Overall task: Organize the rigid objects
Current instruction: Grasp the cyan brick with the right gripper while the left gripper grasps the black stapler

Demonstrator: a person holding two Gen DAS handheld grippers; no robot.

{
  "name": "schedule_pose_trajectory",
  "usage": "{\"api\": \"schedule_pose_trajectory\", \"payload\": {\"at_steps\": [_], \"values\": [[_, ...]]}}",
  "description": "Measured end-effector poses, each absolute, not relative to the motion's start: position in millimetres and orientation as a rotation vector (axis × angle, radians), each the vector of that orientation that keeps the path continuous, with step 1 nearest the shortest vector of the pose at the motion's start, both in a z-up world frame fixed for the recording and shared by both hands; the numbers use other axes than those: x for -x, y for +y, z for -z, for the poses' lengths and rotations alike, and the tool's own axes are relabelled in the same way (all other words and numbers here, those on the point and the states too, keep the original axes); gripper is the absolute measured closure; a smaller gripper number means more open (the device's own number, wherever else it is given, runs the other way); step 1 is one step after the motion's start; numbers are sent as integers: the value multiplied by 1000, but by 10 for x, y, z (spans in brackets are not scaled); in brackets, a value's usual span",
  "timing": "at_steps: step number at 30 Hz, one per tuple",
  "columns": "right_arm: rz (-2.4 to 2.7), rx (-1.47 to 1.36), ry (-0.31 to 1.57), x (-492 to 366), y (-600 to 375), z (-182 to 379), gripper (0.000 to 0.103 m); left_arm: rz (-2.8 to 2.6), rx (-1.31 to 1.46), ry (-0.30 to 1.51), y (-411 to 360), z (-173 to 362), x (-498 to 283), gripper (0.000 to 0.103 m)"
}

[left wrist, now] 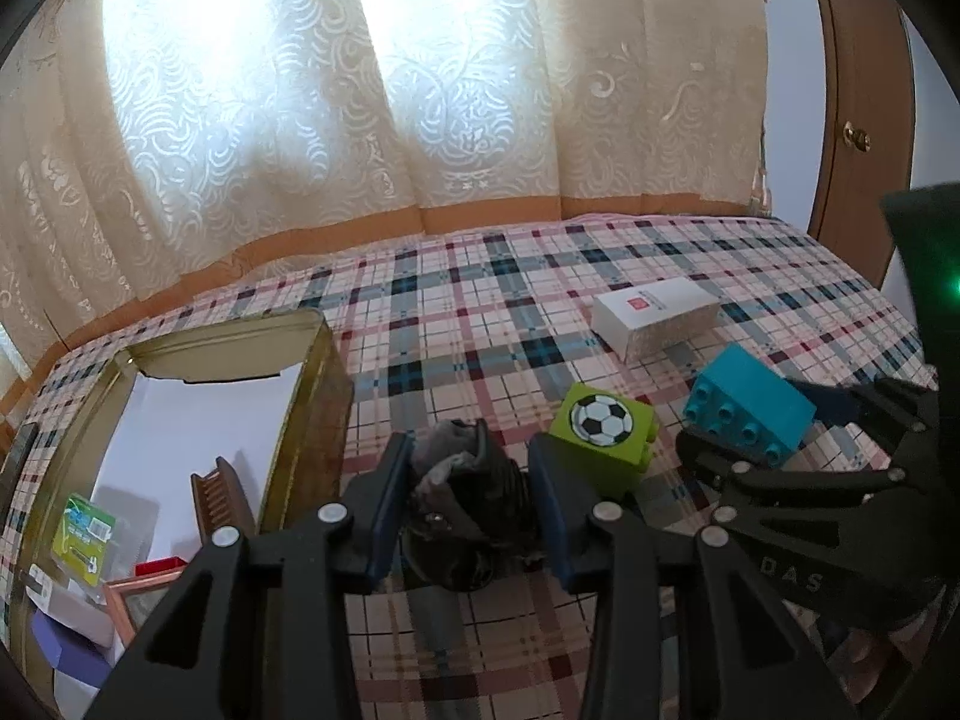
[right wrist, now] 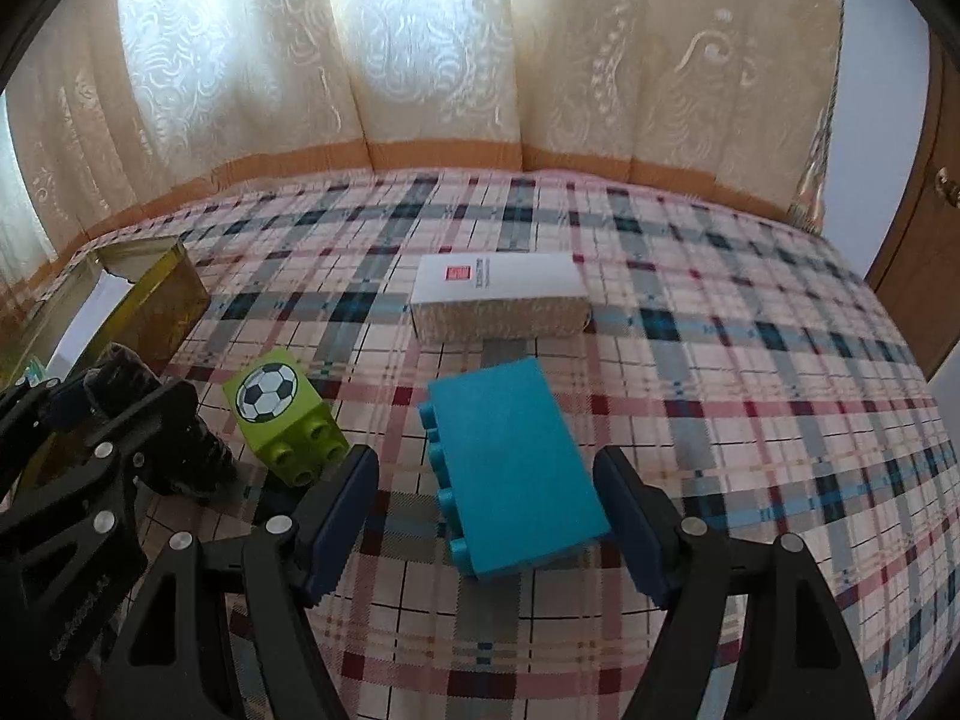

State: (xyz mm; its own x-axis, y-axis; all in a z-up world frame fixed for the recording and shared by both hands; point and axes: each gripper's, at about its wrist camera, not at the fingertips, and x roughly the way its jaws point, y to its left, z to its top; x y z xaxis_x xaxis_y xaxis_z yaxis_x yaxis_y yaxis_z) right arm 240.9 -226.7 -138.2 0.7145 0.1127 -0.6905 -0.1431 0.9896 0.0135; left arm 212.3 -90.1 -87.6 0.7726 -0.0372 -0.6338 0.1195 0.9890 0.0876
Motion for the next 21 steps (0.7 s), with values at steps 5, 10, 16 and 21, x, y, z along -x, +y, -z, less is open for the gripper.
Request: {"api": "schedule_pose_trajectory", "payload": {"at_steps": [5,10,16,21], "values": [[-140,9,777,-2435,-2321,1400,57,81,-119,677,-886,869,-2115,64],[-130,15,747,-2379,-2321,1358,58,85,-122,647,-885,842,-2061,64],[-121,1,672,-2258,-2340,1266,59,91,-144,614,-923,814,-2000,64],[-99,8,599,-2128,-2324,1182,58,94,-147,593,-923,792,-1958,64]]}}
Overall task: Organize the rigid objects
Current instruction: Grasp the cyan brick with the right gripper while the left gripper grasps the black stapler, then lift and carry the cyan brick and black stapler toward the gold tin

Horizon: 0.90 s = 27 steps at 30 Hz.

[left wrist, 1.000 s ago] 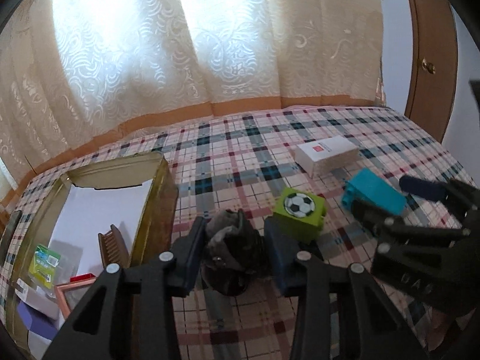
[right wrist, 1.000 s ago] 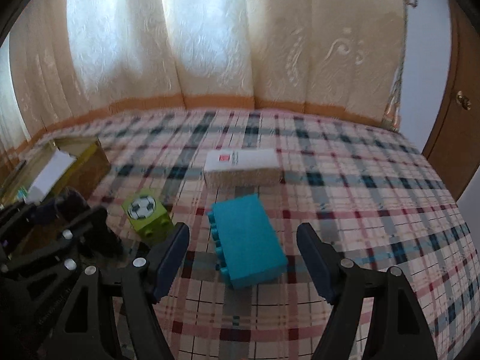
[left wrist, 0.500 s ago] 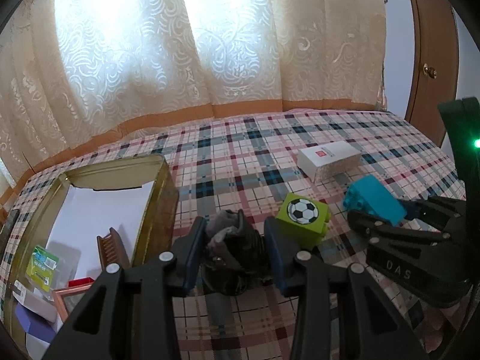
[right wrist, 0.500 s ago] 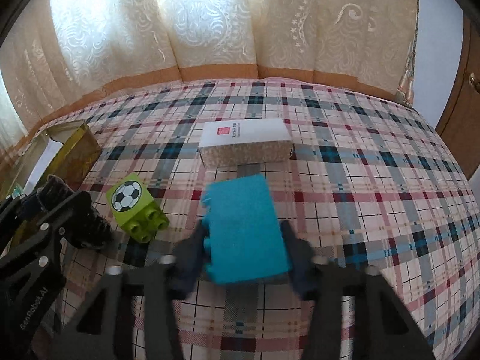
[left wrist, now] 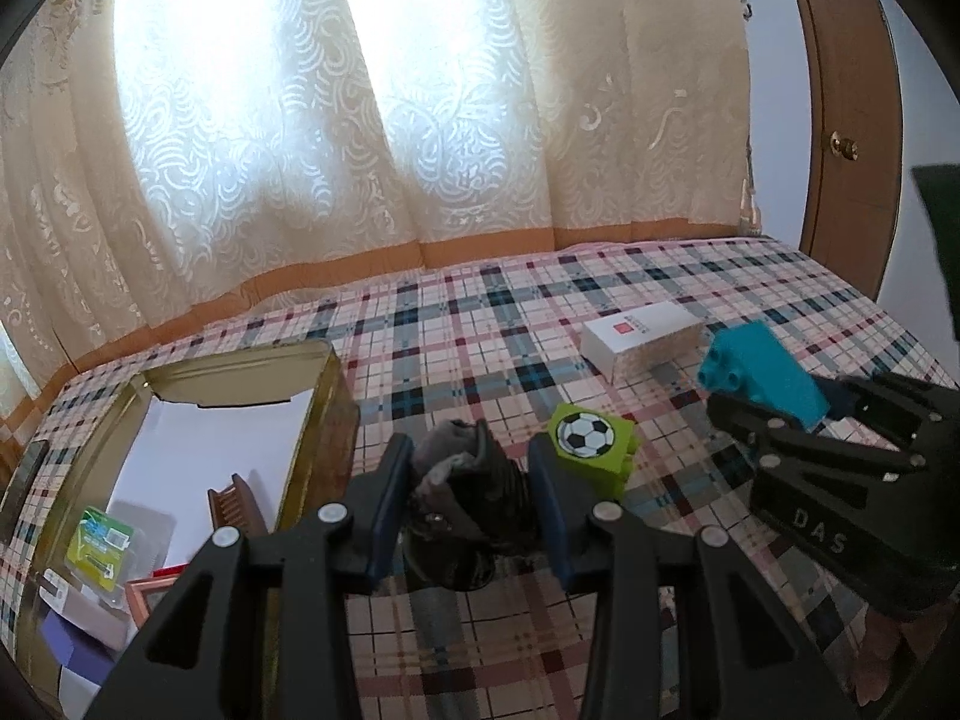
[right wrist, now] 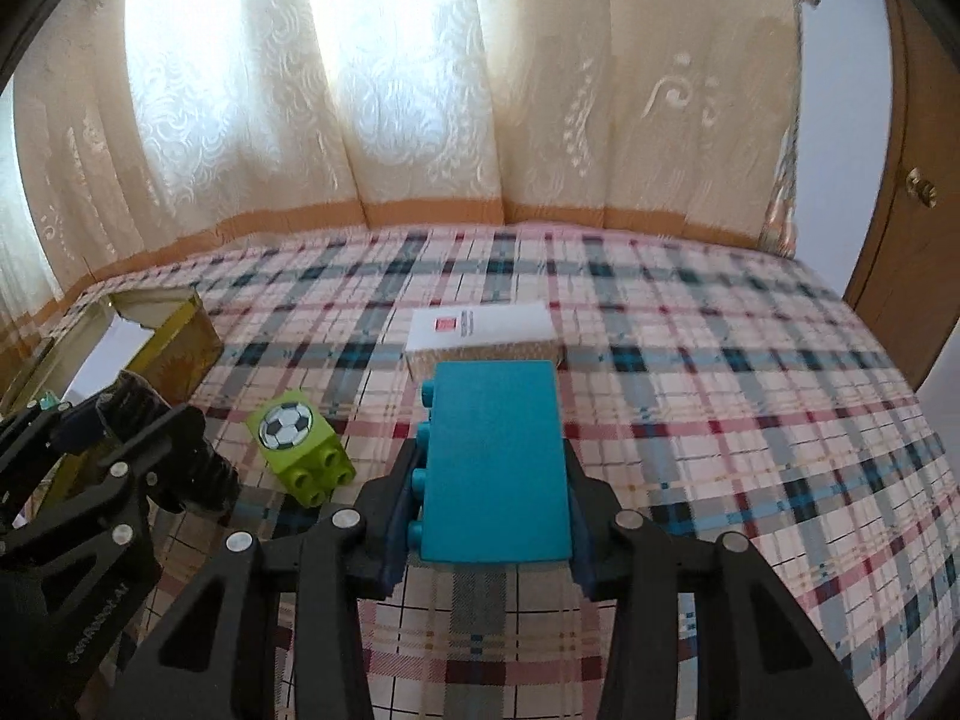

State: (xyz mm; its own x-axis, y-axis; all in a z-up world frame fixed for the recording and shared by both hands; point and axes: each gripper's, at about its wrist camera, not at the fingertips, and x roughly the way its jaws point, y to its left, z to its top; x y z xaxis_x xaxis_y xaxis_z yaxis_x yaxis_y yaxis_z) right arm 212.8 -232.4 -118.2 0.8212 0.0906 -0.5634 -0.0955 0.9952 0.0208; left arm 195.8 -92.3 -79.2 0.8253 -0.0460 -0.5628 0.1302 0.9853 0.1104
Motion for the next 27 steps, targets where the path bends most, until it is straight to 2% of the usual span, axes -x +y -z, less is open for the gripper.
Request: {"api": "schedule_pose_trajectory", "payload": {"at_steps": [11,27], "values": [[-29,63,433,-1837,-2258,1029,58,66,-152,529,-909,736,-1783,64],[-32,32,347,-1539,-2226,991,58,69,-140,515,-886,720,-1649,64]]}}
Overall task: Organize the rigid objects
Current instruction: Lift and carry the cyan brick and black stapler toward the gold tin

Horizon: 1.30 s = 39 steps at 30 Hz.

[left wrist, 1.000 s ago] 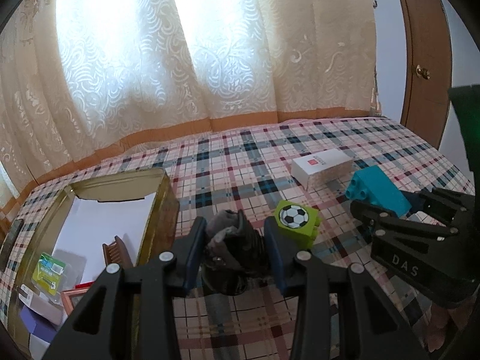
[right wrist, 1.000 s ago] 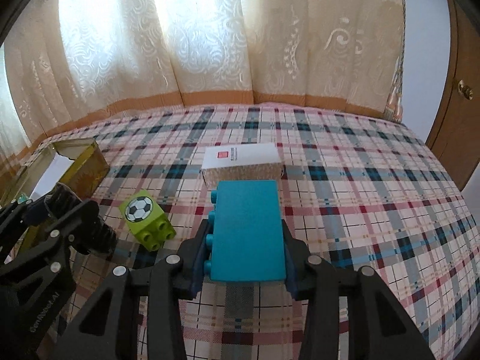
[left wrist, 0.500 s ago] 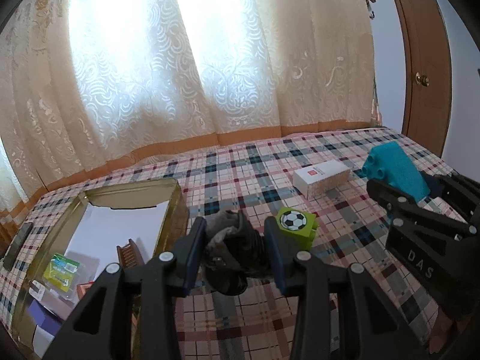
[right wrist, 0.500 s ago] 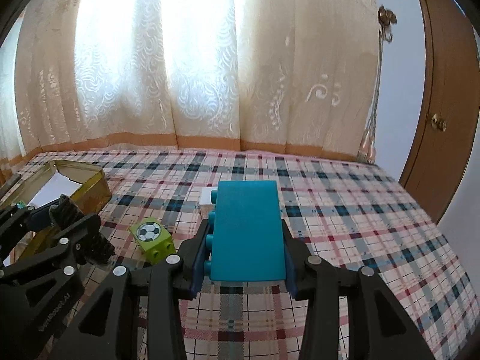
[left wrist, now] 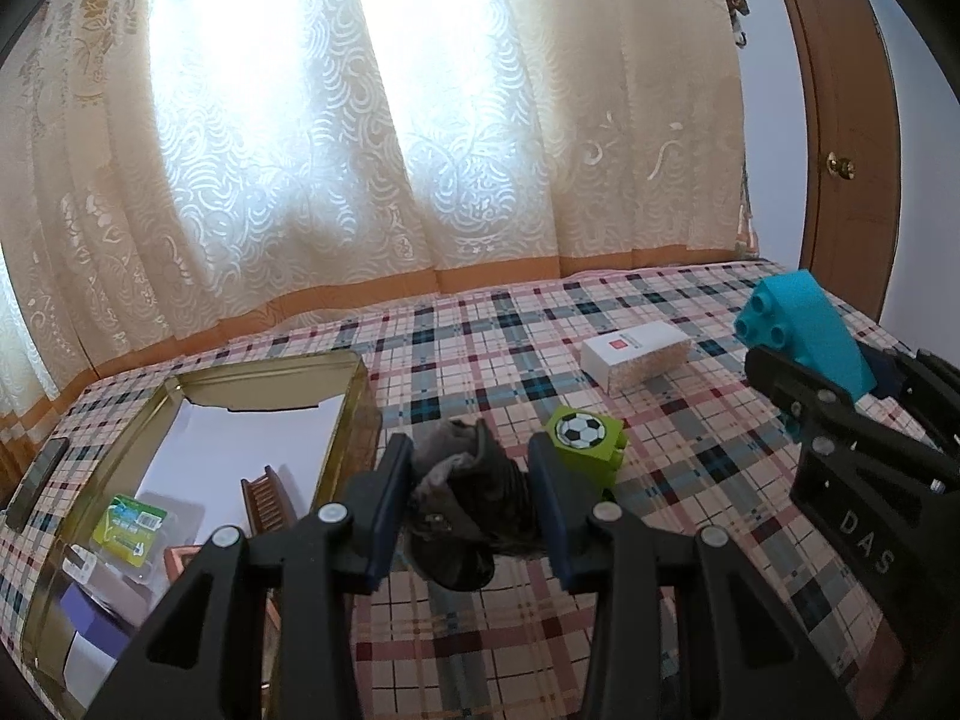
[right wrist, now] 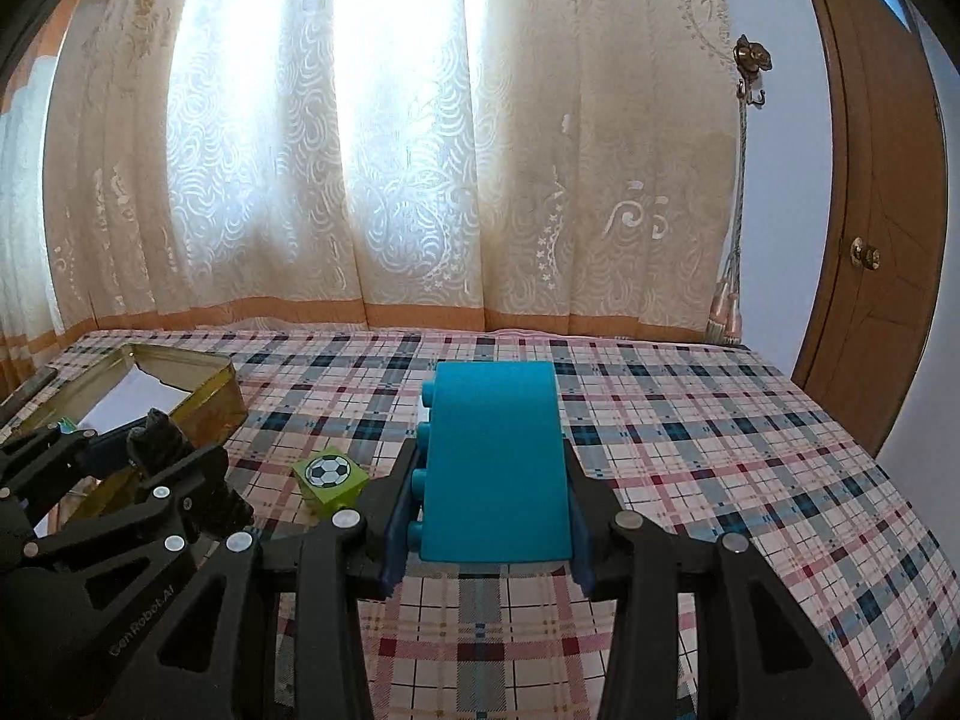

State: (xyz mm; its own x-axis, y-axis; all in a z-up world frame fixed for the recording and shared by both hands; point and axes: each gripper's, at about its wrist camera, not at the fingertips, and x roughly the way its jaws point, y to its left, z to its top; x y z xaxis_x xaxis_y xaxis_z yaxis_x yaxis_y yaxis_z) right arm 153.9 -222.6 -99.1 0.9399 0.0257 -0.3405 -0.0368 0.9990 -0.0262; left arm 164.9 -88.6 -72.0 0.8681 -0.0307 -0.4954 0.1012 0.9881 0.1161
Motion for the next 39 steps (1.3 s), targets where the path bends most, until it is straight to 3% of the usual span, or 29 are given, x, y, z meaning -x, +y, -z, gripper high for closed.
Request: {"api": "schedule_pose_trajectory", "payload": {"at_steps": [39], "values": [[-79,-12,278,-1196,-2260,966,58,79,-112,464,-817,657,-1343,64]]}}
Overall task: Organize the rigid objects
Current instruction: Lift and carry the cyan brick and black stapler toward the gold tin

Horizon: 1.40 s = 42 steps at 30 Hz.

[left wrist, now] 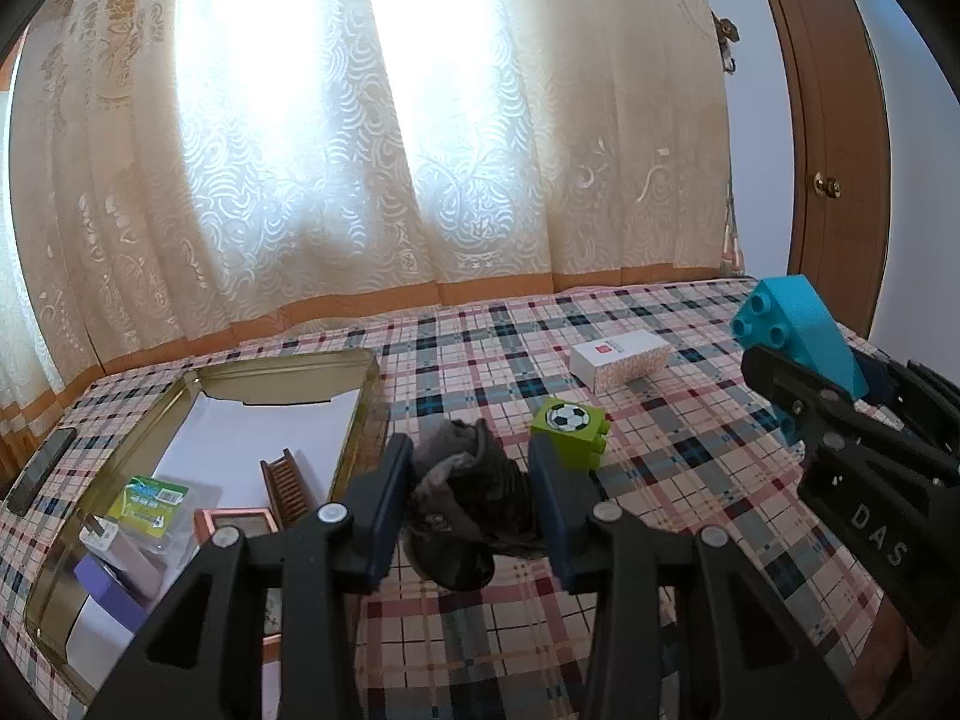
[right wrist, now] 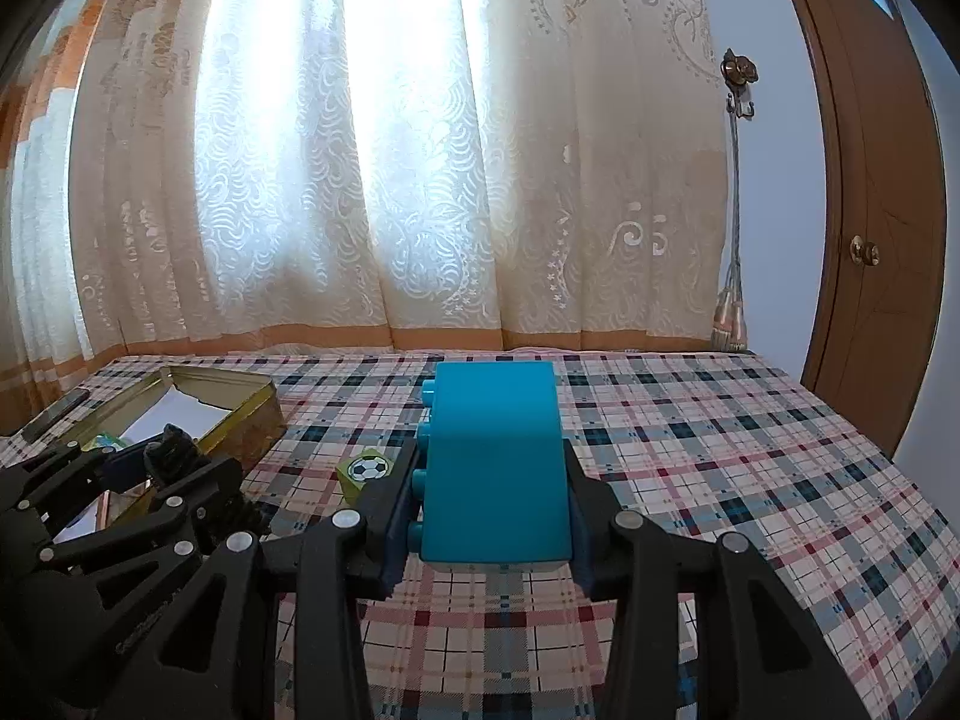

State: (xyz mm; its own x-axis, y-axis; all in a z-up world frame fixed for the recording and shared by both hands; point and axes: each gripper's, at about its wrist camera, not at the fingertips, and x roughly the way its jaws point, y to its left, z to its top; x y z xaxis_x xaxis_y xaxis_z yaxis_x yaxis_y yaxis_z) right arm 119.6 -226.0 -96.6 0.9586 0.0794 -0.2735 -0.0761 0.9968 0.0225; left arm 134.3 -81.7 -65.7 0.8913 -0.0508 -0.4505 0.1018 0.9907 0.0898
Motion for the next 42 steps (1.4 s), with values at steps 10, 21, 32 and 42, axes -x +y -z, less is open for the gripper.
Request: {"api": "schedule_pose_trajectory", "payload": {"at_steps": [10,21,32,42], "values": [[-85,-19,258,-1140,-2272,954,58,77,-115,434,-795,632,-1253,64],[-92,-20,257,-1127,-2259,957,58,83,-101,425,-763,611,-1177,64],[-102,-17,241,-1069,-2242,951,58,80,-92,411,-748,602,-1117,64],[-106,-15,232,-1032,-2224,941,58,74,-107,375,-751,587,-1016,64]]}}
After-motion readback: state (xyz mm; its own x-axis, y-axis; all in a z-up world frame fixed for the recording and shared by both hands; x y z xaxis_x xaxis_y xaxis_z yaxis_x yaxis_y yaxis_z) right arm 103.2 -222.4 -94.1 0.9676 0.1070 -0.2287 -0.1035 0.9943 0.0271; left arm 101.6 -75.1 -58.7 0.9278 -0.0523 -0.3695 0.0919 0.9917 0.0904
